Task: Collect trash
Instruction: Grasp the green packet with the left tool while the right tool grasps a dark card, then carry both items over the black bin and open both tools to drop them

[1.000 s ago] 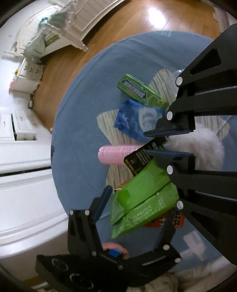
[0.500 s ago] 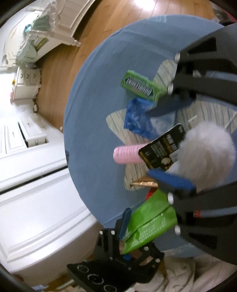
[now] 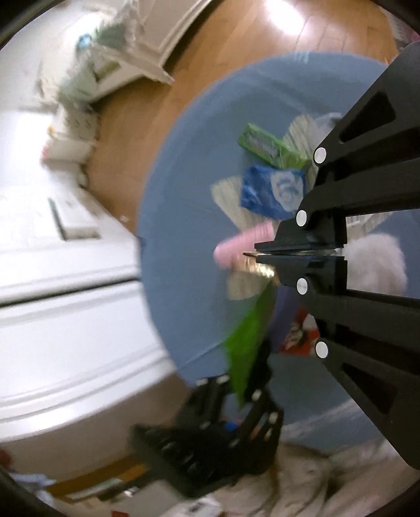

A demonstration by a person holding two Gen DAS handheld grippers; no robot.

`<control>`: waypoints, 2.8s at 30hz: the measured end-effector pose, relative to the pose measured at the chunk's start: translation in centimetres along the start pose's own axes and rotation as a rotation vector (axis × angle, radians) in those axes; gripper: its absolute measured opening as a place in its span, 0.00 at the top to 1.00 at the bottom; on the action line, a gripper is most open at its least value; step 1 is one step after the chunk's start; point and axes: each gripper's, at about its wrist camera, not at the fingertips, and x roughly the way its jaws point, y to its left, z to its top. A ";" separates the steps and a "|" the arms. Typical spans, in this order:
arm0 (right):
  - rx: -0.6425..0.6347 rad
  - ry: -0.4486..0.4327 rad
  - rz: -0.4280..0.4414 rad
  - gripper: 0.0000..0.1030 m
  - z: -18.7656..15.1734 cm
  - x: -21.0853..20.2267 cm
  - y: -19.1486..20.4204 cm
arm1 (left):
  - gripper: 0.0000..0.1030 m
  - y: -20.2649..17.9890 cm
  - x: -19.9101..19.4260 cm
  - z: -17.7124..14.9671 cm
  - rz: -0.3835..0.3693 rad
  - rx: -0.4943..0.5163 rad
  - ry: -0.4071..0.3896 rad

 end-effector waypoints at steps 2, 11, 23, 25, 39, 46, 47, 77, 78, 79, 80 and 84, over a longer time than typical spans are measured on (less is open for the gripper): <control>0.060 -0.084 -0.061 0.97 -0.3 -2.6 0.2 | 0.88 0.4 -0.2 0.1 0.012 -0.047 -0.026; 0.277 -0.427 -0.241 0.97 -5.7 -11.6 0.7 | 0.88 1.5 -1.3 2.6 0.011 -0.244 -0.123; 0.479 -0.646 -0.468 0.97 -14.5 -17.7 -1.7 | 0.88 -3.0 -0.6 7.7 -0.039 -0.271 -0.168; 0.501 -0.660 -0.513 0.97 -16.2 -18.6 -1.9 | 0.88 -4.6 0.1 9.1 -0.063 -0.254 -0.177; 0.666 -0.644 -0.825 0.97 -26.0 -22.0 -7.3 | 0.88 -17.2 9.8 17.1 -0.282 -0.097 -0.159; 0.699 -0.602 -0.901 0.97 -27.4 -21.5 -10.0 | 0.88 -20.4 14.7 18.9 -0.331 -0.078 -0.117; 0.701 -0.597 -0.906 0.97 -27.3 -21.4 -10.1 | 0.88 -20.7 15.2 19.0 -0.332 -0.076 -0.111; 0.768 -0.488 -0.942 0.97 -29.8 -18.0 -16.3 | 0.88 -24.0 24.1 20.9 -0.352 -0.060 0.029; 0.769 -0.484 -0.946 0.97 -29.9 -17.9 -16.5 | 0.86 -24.2 24.4 20.9 -0.353 -0.059 0.033; 0.771 -0.480 -0.951 0.97 -30.0 -17.9 -16.6 | 0.84 -24.3 24.6 21.0 -0.357 -0.053 0.041; 0.774 -0.470 -0.959 0.97 -30.0 -17.8 -16.9 | 0.81 -24.6 25.1 21.1 -0.359 -0.039 0.060; 0.769 -0.405 -0.984 0.92 -30.3 -17.2 -17.7 | 0.13 -24.6 25.3 21.3 -0.321 -0.023 0.035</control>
